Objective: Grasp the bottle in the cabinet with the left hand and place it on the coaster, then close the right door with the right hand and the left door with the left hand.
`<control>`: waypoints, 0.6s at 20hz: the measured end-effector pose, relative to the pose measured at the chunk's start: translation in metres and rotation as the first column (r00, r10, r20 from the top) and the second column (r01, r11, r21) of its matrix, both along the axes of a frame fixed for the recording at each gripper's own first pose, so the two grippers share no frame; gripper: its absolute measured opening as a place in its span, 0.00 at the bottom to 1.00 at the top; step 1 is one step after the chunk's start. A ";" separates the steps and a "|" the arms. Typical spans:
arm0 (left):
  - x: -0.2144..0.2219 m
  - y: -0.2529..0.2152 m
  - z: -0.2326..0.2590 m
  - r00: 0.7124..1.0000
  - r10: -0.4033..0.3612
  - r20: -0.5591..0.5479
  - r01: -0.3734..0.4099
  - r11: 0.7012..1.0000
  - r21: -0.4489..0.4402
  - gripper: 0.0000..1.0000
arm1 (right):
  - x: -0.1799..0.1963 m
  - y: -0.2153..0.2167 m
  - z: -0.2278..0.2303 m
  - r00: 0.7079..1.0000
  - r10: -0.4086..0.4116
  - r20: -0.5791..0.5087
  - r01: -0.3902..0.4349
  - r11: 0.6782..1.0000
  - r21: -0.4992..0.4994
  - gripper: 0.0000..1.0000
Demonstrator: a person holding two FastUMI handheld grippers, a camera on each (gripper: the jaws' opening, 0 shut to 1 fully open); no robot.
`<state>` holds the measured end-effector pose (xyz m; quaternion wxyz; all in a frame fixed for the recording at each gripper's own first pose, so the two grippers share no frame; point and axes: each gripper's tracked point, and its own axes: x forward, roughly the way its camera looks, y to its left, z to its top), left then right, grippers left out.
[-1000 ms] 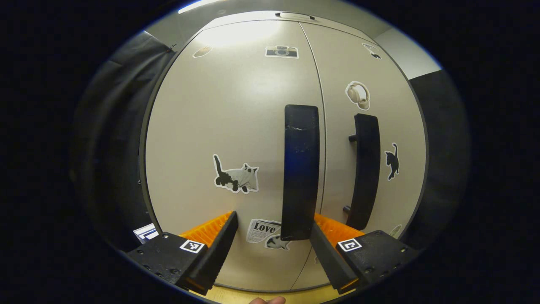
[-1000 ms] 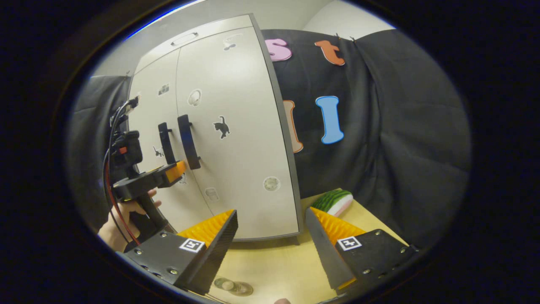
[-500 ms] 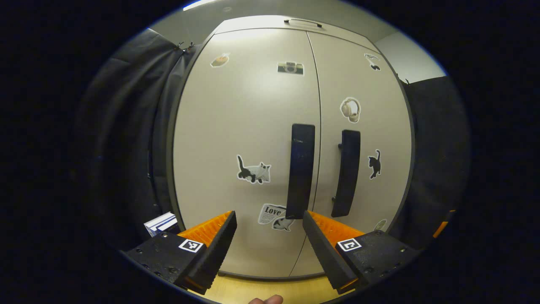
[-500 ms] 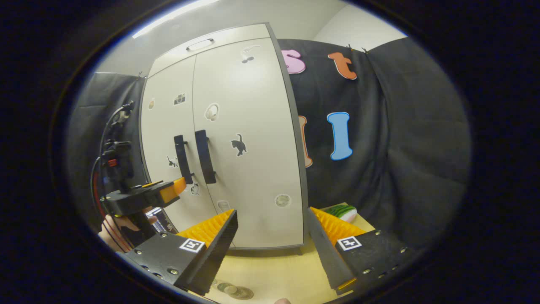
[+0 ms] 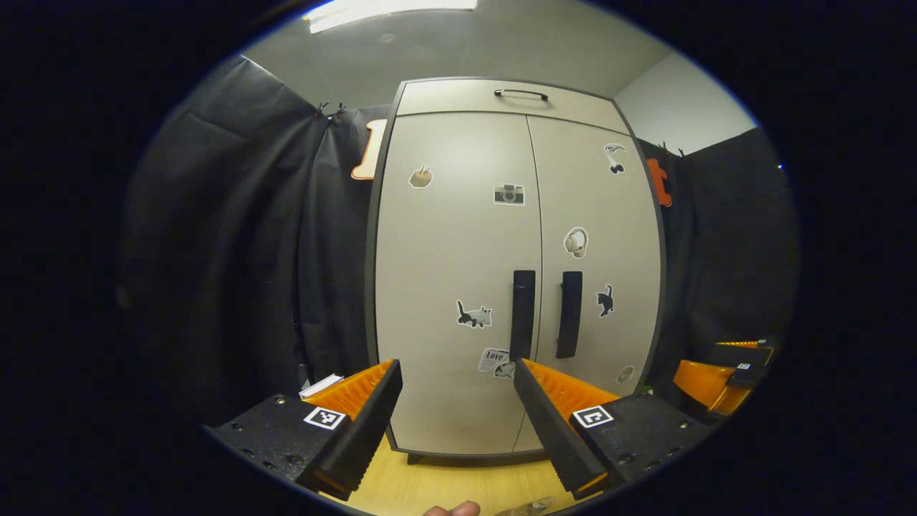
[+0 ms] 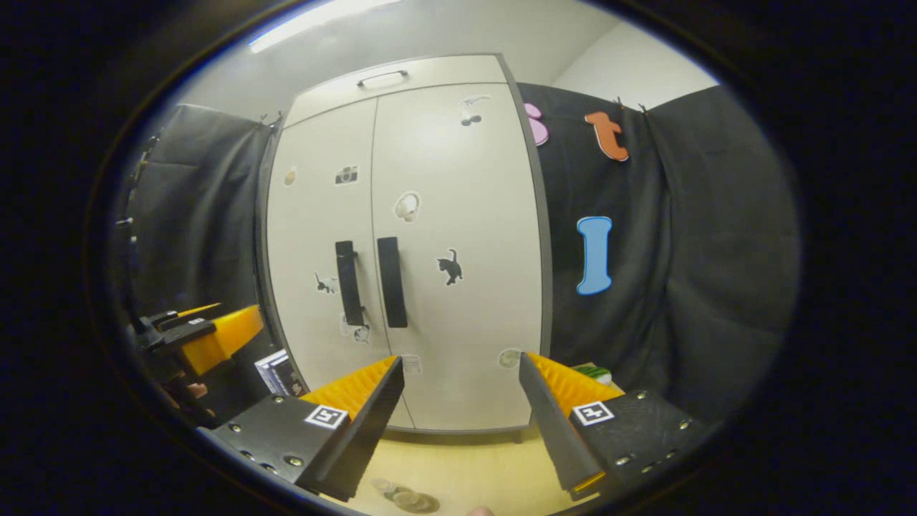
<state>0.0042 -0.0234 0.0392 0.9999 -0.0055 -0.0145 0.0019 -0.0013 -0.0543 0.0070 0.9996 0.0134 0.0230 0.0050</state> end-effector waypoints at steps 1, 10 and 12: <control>-0.006 0.003 -0.001 1.000 -0.002 -0.001 0.002 1.000 -0.005 0.99 | -0.004 0.005 0.003 1.000 -0.002 0.008 0.002 1.000 -0.007 0.98; -0.022 0.022 -0.010 0.999 -0.029 -0.017 0.028 0.999 -0.030 0.99 | -0.019 0.030 0.010 0.998 -0.034 0.051 0.035 0.999 -0.007 0.96; -0.022 0.022 -0.011 0.999 -0.037 -0.018 0.037 0.999 -0.029 0.99 | -0.020 0.030 0.011 0.998 -0.042 0.053 0.042 0.999 -0.008 0.97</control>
